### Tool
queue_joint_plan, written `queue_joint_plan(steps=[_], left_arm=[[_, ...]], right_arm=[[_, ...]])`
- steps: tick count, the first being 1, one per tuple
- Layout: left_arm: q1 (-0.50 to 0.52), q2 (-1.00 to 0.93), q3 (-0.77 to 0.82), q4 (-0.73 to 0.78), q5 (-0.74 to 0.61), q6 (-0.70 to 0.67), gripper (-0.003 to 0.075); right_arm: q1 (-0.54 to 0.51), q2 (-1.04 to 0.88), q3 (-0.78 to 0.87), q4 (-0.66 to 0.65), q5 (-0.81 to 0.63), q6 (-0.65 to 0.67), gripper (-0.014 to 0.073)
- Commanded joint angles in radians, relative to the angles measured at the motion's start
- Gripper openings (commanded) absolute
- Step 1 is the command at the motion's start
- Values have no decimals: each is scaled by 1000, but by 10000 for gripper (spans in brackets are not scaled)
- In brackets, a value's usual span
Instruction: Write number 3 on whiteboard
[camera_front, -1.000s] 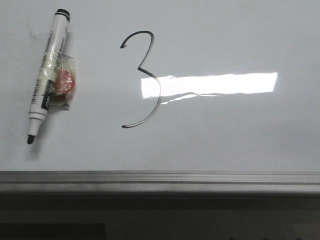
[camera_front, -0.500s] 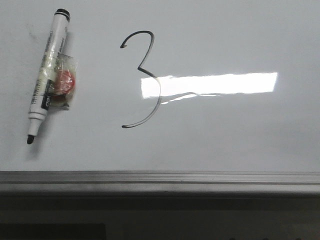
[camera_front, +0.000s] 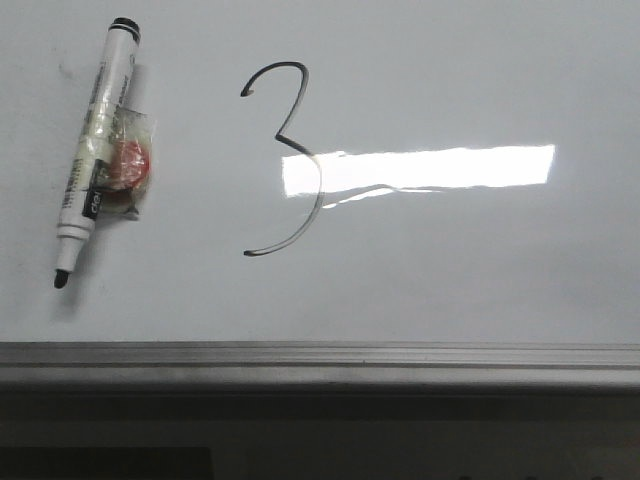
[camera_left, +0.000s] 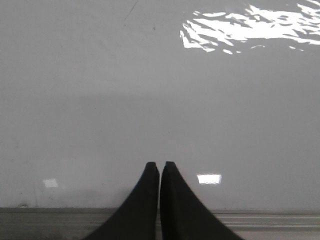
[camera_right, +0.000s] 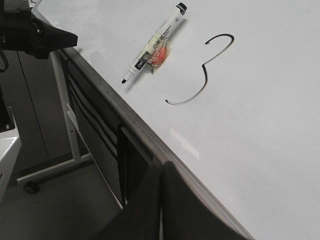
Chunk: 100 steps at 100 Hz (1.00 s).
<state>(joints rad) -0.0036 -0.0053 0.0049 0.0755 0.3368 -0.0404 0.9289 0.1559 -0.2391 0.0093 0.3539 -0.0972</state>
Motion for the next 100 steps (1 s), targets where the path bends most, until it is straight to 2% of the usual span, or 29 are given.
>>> queue_joint_plan(steps=[1, 17, 29, 46, 60, 67, 71, 81, 100], left_arm=[[-1, -25, 33, 3, -53, -10, -20], [-1, -25, 33, 3, -53, -10, -20], [-1, -25, 33, 3, -53, -10, -20], [-1, -25, 33, 3, -53, -10, -20], [-1, -25, 33, 3, -53, -10, -20], [-1, -25, 33, 3, -53, -10, -20], [-1, -25, 33, 3, -53, -10, -20], [-1, -25, 33, 3, -53, -10, -20], [-1, -25, 33, 3, -53, -10, -20]], right_arm=[[-6, 8, -27, -9, -77, -4, -66], [-13, 8, -13, -9, -99, 1, -66], [-82, 8, 30, 3, -207, 1, -66], [-283, 8, 121, 5, -464, 1, -66], [-478, 8, 207, 7, -554, 1, -66], [-569, 8, 252, 62, -580, 14, -66], [-609, 8, 276, 92, -587, 25, -66], [-691, 8, 273, 101, -483, 29, -66], [-735, -38, 273, 51, -348, 29, -66]])
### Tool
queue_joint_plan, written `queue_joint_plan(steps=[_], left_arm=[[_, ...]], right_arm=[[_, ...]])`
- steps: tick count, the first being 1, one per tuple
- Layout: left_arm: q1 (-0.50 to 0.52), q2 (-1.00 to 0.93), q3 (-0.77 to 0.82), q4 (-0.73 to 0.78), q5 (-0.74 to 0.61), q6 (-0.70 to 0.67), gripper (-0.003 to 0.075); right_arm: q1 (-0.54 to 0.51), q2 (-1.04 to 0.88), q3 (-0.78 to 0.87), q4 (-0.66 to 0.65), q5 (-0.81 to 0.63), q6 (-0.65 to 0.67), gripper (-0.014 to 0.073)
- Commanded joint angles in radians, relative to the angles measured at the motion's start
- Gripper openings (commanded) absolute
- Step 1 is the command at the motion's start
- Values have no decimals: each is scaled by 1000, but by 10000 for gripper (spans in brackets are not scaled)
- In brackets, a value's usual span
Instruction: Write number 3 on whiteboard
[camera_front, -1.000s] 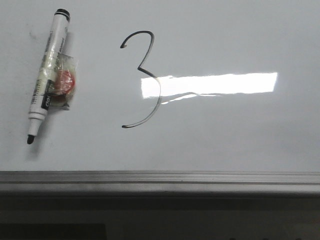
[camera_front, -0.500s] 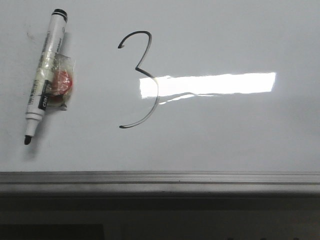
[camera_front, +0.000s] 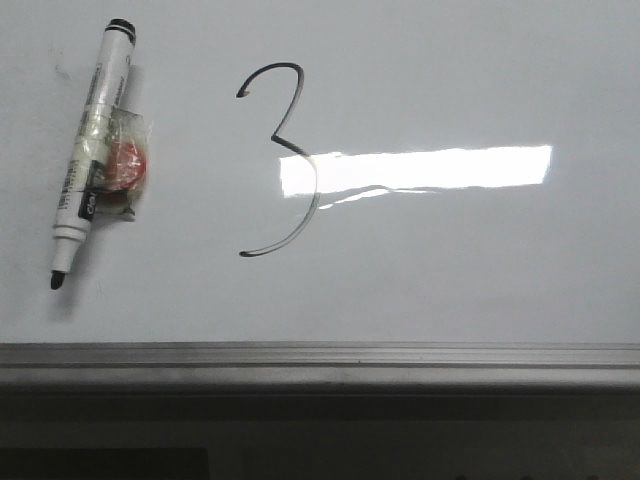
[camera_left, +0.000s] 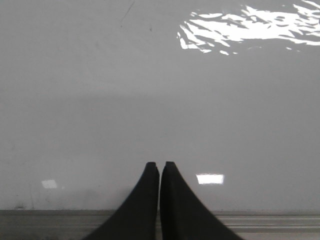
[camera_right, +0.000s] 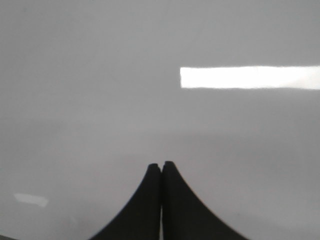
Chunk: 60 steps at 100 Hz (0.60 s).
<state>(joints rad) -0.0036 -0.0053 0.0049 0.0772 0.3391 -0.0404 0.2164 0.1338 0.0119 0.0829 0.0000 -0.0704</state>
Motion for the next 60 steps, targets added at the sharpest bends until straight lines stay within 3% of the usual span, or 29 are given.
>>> queue_joint_plan(steps=[1, 28, 60], left_arm=[[-1, -25, 33, 2, -55, -10, -20], [-1, -25, 33, 2, -55, -10, -20], [-1, -25, 33, 0, -58, -10, -20]], right_arm=[[-24, -20, 22, -22, 14, 3, -66], [-106, -155, 22, -22, 318, 3, -66], [-109, -160, 22, -23, 318, 1, -66]])
